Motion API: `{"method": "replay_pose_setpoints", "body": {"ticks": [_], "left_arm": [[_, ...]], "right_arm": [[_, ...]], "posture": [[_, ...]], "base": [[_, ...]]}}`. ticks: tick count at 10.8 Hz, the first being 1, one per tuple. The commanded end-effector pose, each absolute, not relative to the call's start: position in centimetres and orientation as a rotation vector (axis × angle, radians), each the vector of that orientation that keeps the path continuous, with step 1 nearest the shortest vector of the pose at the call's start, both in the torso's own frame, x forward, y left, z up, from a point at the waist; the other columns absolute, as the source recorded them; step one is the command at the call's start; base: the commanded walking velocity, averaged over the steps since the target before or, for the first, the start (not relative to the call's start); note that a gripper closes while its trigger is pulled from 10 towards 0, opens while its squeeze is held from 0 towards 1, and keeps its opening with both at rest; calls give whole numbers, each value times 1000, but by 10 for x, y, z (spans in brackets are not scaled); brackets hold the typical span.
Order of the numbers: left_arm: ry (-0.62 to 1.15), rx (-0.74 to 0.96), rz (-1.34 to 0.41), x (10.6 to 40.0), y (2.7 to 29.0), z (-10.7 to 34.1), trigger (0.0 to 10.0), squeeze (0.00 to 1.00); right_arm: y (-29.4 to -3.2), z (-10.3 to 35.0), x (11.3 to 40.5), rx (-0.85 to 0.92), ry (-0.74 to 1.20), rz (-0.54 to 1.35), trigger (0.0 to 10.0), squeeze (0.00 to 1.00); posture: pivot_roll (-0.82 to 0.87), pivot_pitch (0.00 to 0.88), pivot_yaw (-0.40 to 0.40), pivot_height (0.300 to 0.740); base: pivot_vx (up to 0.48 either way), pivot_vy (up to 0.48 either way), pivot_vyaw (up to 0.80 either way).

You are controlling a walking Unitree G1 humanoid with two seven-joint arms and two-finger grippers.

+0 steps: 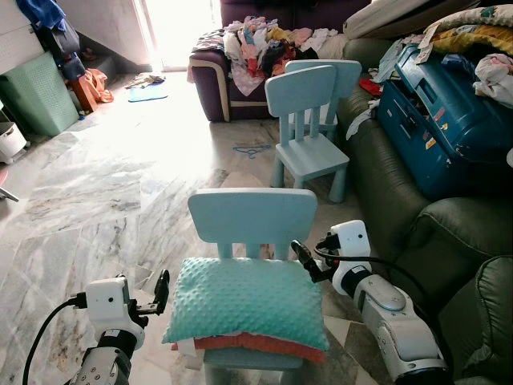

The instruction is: Move the pillow to the sofa

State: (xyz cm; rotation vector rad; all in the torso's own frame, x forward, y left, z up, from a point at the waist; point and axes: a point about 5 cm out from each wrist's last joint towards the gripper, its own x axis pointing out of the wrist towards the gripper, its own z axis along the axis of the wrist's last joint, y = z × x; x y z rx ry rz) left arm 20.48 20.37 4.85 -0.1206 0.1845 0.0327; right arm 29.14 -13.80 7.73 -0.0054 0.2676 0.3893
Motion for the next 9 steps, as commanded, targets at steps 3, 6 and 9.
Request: {"method": "replay_pose_setpoints", "body": {"ticks": [3, 6, 9], "left_arm": [[203, -108, 28, 203, 204, 45, 10000, 0], [204, -107, 27, 202, 204, 45, 10000, 0], [206, -108, 22, 202, 202, 44, 10000, 0]], "right_arm": [[-134, 81, 294, -10, 251, 403, 10000, 0], [-133, 82, 293, -9, 245, 412, 10000, 0], [-132, 83, 294, -11, 239, 418, 10000, 0]], "posture": [[-161, 23, 55, 740], [-161, 27, 54, 724], [-162, 29, 53, 677]], "base": [[0, 0, 0], [0, 0, 0], [0, 0, 0]]}}
